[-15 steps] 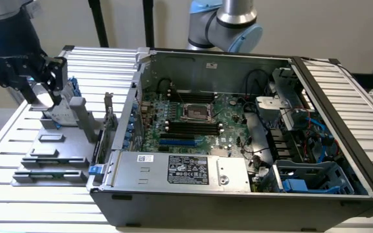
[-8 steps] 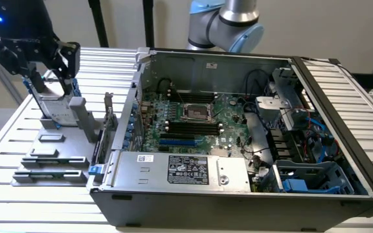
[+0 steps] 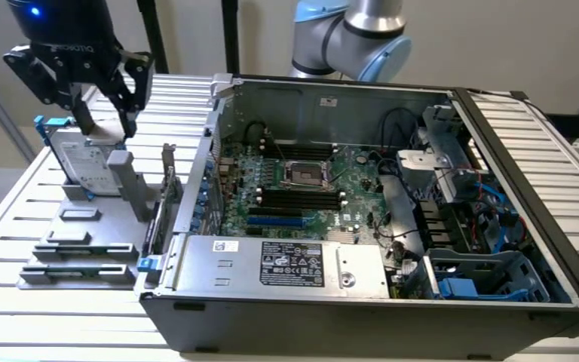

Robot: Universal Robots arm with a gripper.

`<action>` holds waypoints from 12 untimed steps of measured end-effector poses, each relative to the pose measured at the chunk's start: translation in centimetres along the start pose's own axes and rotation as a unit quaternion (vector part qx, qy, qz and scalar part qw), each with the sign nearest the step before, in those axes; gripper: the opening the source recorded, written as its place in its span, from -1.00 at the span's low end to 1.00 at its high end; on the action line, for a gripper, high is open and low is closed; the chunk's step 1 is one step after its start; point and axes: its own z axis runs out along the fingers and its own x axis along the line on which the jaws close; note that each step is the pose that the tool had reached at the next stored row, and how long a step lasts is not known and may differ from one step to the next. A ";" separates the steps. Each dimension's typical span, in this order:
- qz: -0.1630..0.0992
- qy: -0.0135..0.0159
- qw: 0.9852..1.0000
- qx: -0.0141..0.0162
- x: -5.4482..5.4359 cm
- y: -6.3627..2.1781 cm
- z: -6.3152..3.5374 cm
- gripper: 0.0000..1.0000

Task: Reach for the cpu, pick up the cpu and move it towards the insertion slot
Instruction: 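Pick up the cpu and move it towards the insertion slot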

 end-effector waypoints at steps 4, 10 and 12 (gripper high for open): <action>0.000 0.001 1.000 0.000 -1.8 0.04 -0.32 0.09; 0.000 0.001 1.000 -0.001 -4.5 0.16 -0.56 0.09; 0.000 0.001 1.000 -0.002 -5.5 0.21 -0.60 0.09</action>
